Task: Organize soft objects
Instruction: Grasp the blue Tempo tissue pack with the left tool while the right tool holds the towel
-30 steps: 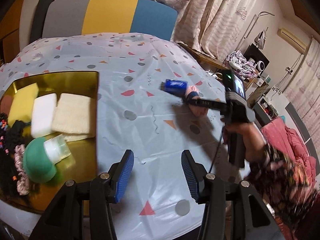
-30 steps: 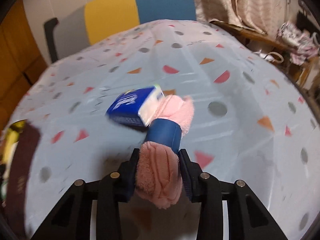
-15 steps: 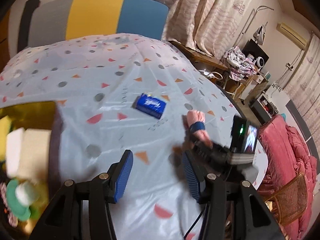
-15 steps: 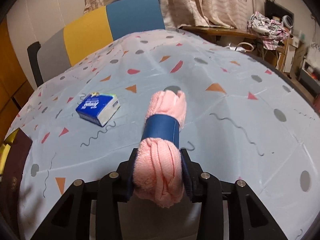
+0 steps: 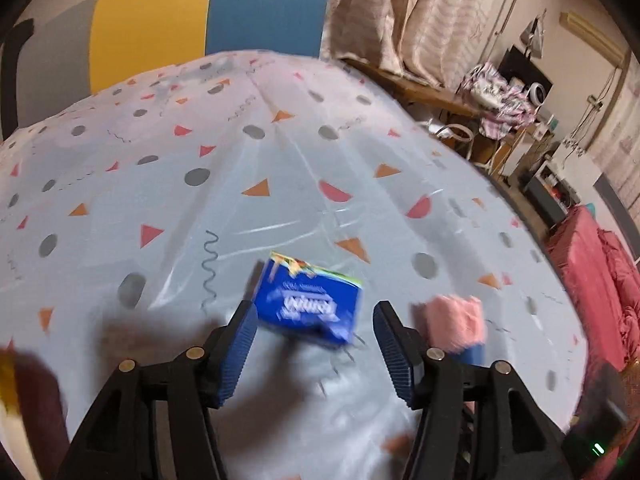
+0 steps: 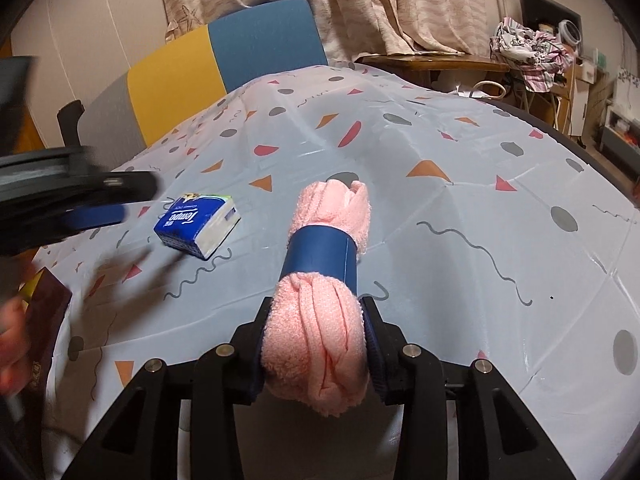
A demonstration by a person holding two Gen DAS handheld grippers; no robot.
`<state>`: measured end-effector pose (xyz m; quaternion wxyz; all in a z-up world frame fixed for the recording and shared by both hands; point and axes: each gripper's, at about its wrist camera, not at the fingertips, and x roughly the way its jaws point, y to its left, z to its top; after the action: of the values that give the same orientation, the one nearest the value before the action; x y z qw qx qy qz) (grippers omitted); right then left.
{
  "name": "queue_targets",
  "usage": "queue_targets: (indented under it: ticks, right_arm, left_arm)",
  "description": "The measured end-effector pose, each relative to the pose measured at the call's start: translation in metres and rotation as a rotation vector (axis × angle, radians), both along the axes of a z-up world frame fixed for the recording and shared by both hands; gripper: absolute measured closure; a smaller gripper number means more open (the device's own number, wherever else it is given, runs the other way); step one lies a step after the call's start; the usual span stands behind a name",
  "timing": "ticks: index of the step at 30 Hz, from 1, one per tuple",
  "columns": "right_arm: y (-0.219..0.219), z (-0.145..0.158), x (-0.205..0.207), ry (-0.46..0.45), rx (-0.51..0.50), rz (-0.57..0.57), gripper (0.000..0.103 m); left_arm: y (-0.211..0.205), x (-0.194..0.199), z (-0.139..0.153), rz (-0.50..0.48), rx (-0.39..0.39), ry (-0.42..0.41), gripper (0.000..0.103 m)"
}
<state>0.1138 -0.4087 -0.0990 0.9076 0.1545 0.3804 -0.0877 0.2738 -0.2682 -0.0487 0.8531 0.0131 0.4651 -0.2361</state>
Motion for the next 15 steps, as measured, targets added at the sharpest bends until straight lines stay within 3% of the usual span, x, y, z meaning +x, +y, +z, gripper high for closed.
queue_targets:
  ticks: [5,9,11,13,15]
  right_arm:
    - [-0.001,0.0,-0.001,-0.006,0.006,0.0,0.062]
    - [-0.002,0.0,-0.002,-0.014,0.019,-0.003,0.062]
    - [-0.003,0.0,-0.003,-0.017,0.025,-0.005,0.062]
    - [-0.005,0.0,-0.003,-0.021,0.033,-0.01,0.063]
    - [-0.005,-0.001,-0.003,-0.023,0.038,-0.013,0.062]
  left_arm:
    - [-0.009,0.02,-0.021,-0.094,-0.09,0.097,0.037]
    - [-0.016,-0.005,-0.023,-0.275,-0.203,0.225,0.038]
    - [-0.02,-0.026,-0.023,-0.372,-0.193,0.274,0.038]
    - [-0.021,-0.046,-0.016,-0.427,-0.122,0.206,0.038]
    - [-0.018,-0.048,-0.004,-0.409,-0.075,0.105,0.037]
